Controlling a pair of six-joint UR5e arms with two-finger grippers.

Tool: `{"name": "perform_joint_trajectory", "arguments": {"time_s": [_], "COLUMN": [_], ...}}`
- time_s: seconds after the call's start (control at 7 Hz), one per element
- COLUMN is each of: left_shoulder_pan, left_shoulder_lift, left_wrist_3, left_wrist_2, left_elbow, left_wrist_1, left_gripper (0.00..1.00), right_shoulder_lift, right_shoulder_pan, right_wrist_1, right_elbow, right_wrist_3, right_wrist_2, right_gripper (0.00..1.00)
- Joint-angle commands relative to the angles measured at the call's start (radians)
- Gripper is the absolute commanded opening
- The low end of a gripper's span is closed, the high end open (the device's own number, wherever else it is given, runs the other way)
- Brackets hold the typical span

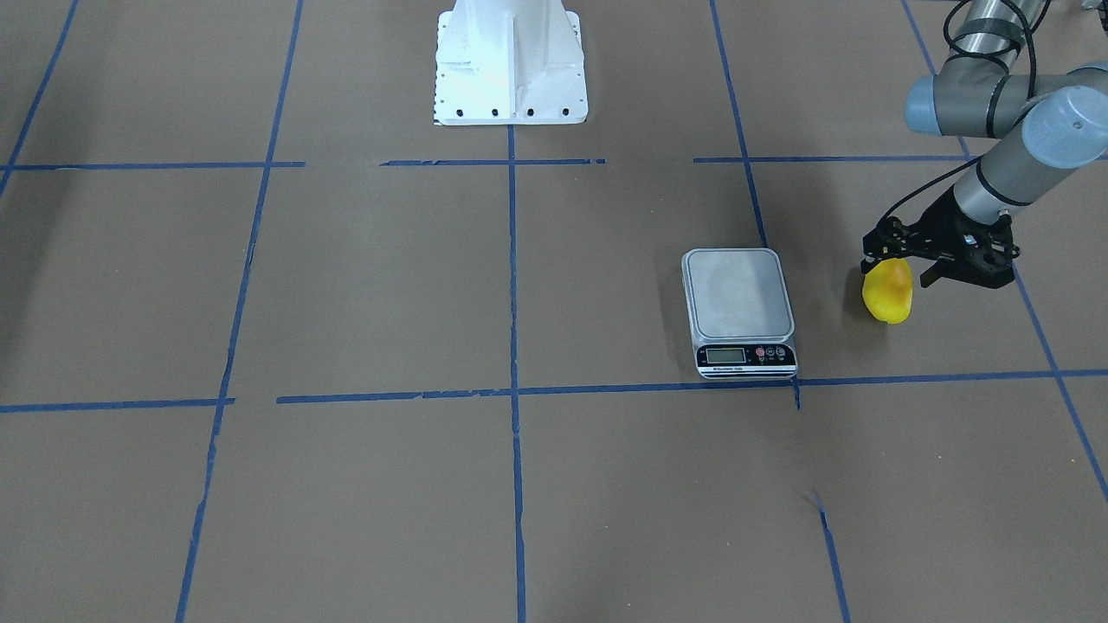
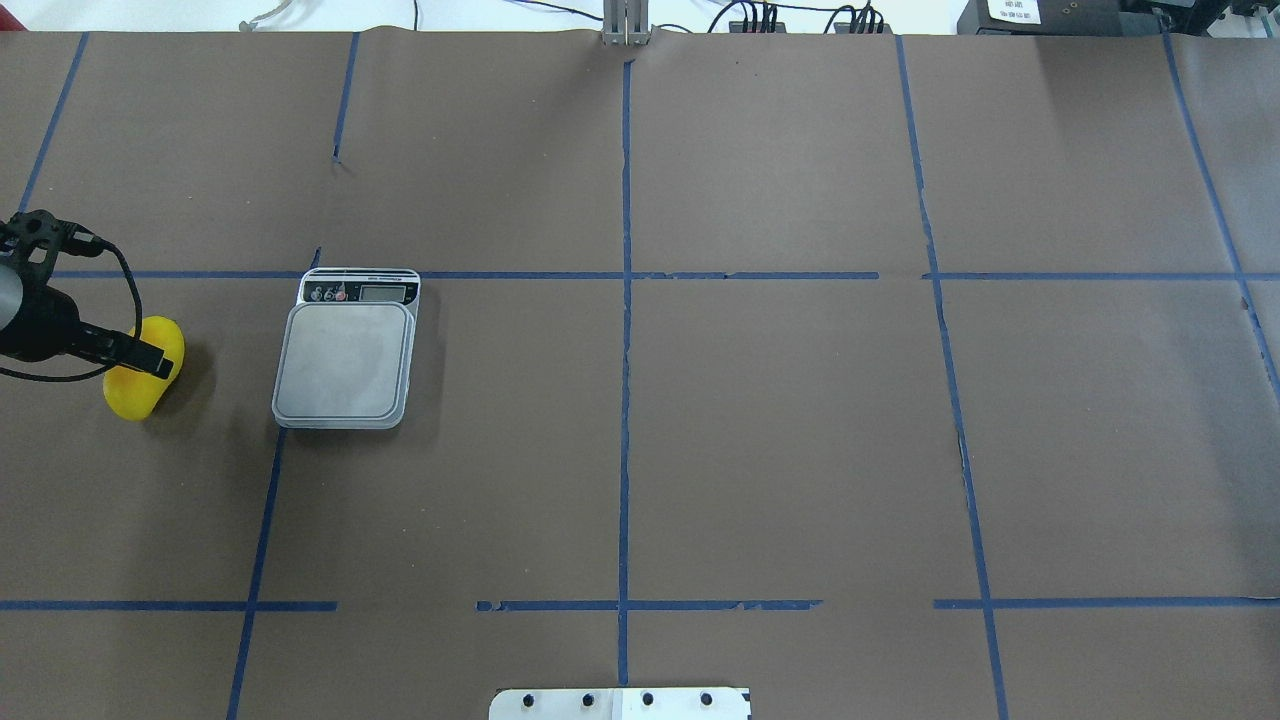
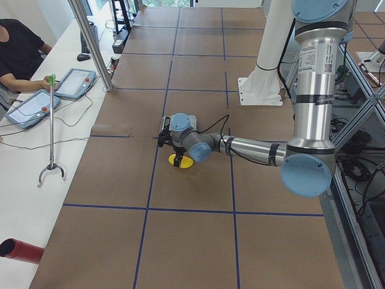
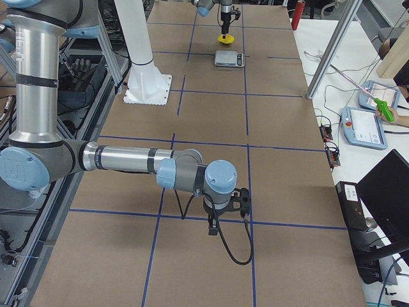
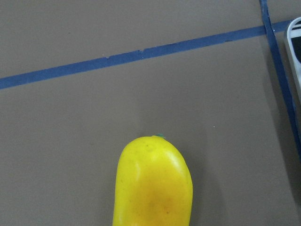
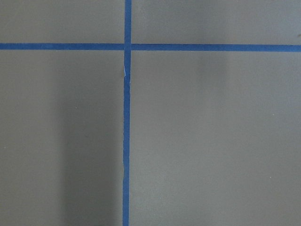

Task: Weigh mango
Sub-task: 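Close the left gripper around the yellow mango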

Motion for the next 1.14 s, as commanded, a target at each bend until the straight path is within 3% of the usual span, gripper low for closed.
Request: {"name": "perform_joint_trajectory", "arguments": {"time_s": [0.0,0.43,0.57,0.71,0.86,1.0], "left_shoulder_pan": [0.006,0.027,0.029,0.027,0.024,0.01], "left_shoulder_lift": [-0.023,-0.045,-0.045,-0.044,-0.036,-0.025], "left_wrist_3": [0.0,0.003,0.003,0.009,0.011,0.011], "left_wrist_2": [0.009,0.009,0.009,0.009,0.003,-0.006], "left_elbow": [0.045,0.092,0.088,0.08,0.047,-0.048], "left_wrist_1": [-0.005,-0.033,-0.032,-0.03,-0.024,0.031], "left_gripper": [1.0,1.0,0.59,0.01,0.0,0.0], "right_shoulder_lift": [0.0,0.0,0.0,0.0,0.0,0.0], "right_shoulder_pan": [0.0,0.0,0.0,0.0,0.0,0.0], "right_wrist_1": [0.0,0.0,0.0,0.0,0.0,0.0], "right_elbow": [0.0,-0.001,-0.001,-0.001,0.0,0.0], "right_wrist_3": [0.001,0.001,-0.001,-0.001,0.001,0.001], "right_wrist_2": [0.0,0.0,0.0,0.0,0.0,0.0], "right_gripper": [1.0,1.0,1.0,1.0,1.0,1.0]}}
